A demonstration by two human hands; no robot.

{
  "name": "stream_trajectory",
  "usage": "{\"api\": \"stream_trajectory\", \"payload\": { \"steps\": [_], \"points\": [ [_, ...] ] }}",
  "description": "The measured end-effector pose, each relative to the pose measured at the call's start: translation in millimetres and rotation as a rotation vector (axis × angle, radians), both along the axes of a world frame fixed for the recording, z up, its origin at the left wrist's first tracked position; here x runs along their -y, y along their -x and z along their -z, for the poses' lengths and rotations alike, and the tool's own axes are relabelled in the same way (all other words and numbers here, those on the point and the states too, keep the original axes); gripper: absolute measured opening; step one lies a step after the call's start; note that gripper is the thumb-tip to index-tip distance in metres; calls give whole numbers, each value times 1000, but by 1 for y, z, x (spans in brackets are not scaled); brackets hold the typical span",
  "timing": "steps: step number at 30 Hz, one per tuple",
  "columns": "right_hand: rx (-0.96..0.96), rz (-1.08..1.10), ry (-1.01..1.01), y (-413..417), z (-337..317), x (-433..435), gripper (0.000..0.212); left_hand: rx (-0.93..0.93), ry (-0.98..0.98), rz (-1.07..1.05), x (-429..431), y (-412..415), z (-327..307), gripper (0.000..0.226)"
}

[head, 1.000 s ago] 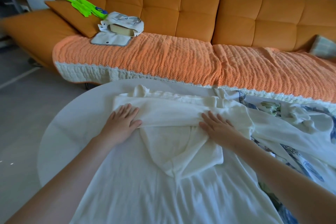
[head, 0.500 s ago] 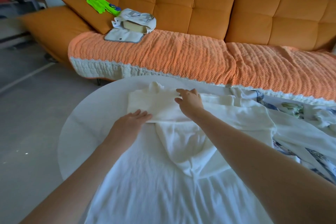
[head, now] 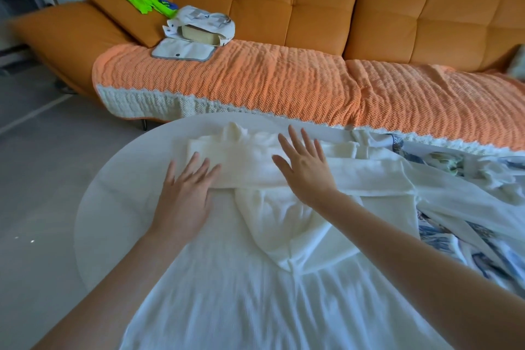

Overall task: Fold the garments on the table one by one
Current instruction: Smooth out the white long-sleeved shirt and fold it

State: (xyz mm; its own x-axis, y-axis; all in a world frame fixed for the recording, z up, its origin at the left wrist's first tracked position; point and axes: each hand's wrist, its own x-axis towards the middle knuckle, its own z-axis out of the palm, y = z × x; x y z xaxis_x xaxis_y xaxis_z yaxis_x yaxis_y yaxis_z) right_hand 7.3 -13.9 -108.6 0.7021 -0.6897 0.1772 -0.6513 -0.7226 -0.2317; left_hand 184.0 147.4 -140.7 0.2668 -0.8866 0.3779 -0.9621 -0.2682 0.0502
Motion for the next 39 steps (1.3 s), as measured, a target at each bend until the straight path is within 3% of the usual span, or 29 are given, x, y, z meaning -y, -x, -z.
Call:
{"api": "stream_trajectory", "payload": {
  "steps": [4, 6, 8, 11, 13, 16, 22, 29, 31, 35, 39],
  "points": [
    [-383, 54, -141, 49, 15, 3, 55, -262, -257, 82, 17, 37, -13, 62],
    [-332, 77, -279, 58, 23, 6, 56, -364, -423, 43, 26, 46, -9, 54],
    [-307, 69, -309, 57, 24, 9, 55, -411, -469, 24, 32, 47, -15, 47],
    [-340, 8, -340, 56, 18, 15, 49, -386, -560, -20, 38, 50, -35, 45],
    [-196, 27, -394, 65, 11, 16, 49, -338, -542, -35, 42, 63, -47, 44],
    [170, 168, -490, 102, -16, 9, 53, -386, -428, 31, 52, 98, -57, 46],
    [754, 569, -538, 231, -48, 1, 25, -434, -458, 285, 90, 197, -54, 47],
    [1540, 1034, -1069, 353, -37, -9, 11, -487, -485, 450, 136, 316, -64, 59],
    [1668, 1064, -1126, 373, -31, -8, 11, -465, -555, 457, 144, 340, -63, 64],
    [1865, 1125, -1090, 409, -20, -10, 41, -381, -632, 491, 150, 360, -54, 72],
    [1936, 1168, -979, 422, -20, -3, 42, -343, -648, 498, 147, 358, -40, 64]
  ]
}}
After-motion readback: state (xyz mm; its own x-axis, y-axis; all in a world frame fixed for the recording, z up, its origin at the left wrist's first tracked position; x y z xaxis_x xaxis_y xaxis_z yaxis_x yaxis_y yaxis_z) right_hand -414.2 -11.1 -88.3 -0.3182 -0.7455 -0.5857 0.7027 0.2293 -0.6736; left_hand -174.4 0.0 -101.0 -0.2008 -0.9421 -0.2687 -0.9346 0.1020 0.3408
